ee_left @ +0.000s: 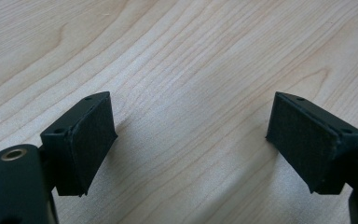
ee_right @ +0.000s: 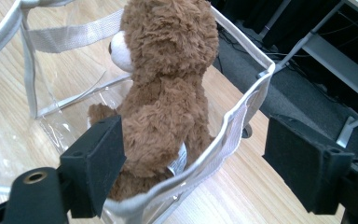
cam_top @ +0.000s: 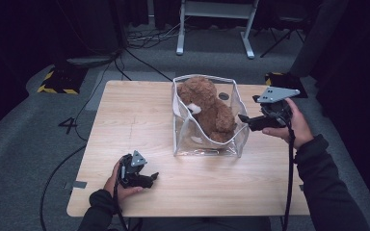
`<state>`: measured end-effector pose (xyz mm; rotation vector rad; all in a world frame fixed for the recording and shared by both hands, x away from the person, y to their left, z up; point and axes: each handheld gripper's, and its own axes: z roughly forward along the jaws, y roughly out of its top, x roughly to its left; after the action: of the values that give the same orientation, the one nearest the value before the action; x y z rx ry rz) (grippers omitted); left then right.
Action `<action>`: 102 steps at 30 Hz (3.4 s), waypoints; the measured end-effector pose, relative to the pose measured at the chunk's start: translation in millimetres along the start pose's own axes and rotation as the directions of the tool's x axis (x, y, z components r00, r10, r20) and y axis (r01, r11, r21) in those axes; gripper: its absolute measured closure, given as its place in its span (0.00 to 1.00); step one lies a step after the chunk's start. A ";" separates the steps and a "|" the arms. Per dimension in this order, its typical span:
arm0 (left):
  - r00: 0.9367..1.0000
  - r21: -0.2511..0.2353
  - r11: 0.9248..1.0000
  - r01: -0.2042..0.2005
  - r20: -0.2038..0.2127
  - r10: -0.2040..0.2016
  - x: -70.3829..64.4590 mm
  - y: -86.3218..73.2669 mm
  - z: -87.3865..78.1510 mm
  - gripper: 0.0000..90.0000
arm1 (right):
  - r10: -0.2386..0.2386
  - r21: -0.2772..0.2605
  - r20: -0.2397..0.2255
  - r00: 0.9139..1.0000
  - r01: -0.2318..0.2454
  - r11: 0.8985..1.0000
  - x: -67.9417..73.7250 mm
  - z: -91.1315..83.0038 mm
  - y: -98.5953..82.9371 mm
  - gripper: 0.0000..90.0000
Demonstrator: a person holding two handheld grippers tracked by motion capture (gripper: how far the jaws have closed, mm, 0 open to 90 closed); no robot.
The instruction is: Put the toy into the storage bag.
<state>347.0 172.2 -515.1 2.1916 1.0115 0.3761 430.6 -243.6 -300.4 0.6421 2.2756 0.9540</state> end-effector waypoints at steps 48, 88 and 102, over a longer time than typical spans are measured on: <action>1.000 0.000 1.000 -0.002 -0.001 0.002 0.1 0.0 0.0 0.17 | 0.016 -0.024 -0.014 1.000 -0.016 1.000 6.5 -36.5 -54.9 0.23; 1.000 0.000 1.000 0.001 0.000 -0.001 -0.1 0.0 0.0 0.17 | 0.014 0.075 -0.026 1.000 -0.012 0.997 26.1 -14.3 -119.4 0.23; 1.000 0.000 1.000 0.001 0.000 -0.001 -0.1 0.0 0.0 0.17 | 0.023 0.123 -0.031 0.999 -0.019 0.992 30.9 -5.4 -141.4 0.23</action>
<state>347.0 172.1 -515.1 2.1907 1.0123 0.3760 376.3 -315.7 -413.6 0.7085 2.3742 0.8446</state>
